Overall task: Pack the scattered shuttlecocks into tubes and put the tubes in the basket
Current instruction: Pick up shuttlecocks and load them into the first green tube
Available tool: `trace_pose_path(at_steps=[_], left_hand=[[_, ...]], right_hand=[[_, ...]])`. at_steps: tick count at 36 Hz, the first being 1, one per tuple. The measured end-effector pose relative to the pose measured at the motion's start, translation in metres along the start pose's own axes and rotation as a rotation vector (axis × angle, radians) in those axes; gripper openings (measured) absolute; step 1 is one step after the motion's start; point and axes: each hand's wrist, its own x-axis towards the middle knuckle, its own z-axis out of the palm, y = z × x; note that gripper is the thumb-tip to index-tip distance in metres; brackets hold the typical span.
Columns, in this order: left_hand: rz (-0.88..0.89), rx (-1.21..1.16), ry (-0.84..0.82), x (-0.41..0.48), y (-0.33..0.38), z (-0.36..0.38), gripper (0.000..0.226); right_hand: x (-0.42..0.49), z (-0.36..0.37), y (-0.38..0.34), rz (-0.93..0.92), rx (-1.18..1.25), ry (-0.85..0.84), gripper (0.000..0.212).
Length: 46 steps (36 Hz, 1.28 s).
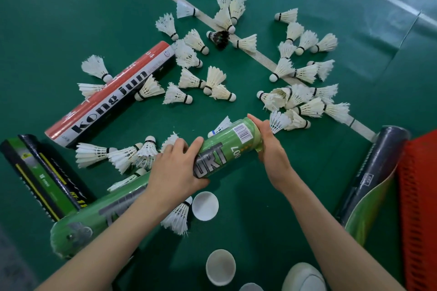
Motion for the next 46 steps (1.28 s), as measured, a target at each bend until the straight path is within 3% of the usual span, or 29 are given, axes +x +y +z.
trace_pose_path(at_steps=[2, 4, 6, 8, 13, 18, 22, 25, 29, 38, 46], left_hand=[[0.000, 0.003, -0.024, 0.006, 0.005, 0.002, 0.089], [0.001, 0.018, -0.048, 0.012, 0.011, 0.004, 0.088], [0.003, 0.044, -0.060, 0.017, 0.014, 0.006, 0.088], [-0.002, 0.057, -0.074, 0.021, 0.016, 0.007, 0.088], [-0.001, 0.064, -0.091, 0.024, 0.014, 0.010, 0.089], [-0.007, 0.063, -0.090, 0.022, 0.009, 0.012, 0.088], [-0.020, 0.049, -0.091, 0.019, 0.004, 0.012, 0.086], [-0.027, 0.028, -0.090, 0.018, 0.000, 0.010, 0.087], [-0.049, 0.018, -0.090, 0.014, -0.003, 0.007, 0.089], [-0.028, -0.018, -0.093, -0.003, -0.007, 0.004, 0.090], [-0.047, -0.123, -0.080, -0.010, -0.011, 0.004, 0.094]], right_hand=[[0.006, -0.011, -0.002, 0.022, 0.044, 0.033, 0.046], [0.014, -0.022, -0.002, 0.043, -0.008, 0.177, 0.037], [0.029, -0.039, 0.006, 0.039, -0.185, 0.382, 0.022], [0.047, -0.056, 0.012, 0.054, -0.374, 0.478, 0.023], [0.085, -0.083, 0.025, 0.081, -0.992, 0.404, 0.054], [0.085, -0.077, 0.035, 0.153, -1.154, 0.360, 0.071], [0.073, -0.071, 0.042, 0.076, -1.243, 0.405, 0.060], [0.063, -0.066, 0.044, -0.067, -1.146, 0.423, 0.039], [0.045, -0.054, 0.031, -0.158, -0.753, 0.458, 0.013], [0.018, -0.037, -0.009, -0.095, 0.004, 0.421, 0.011], [0.015, -0.036, -0.009, -0.052, -0.023, 0.314, 0.018]])
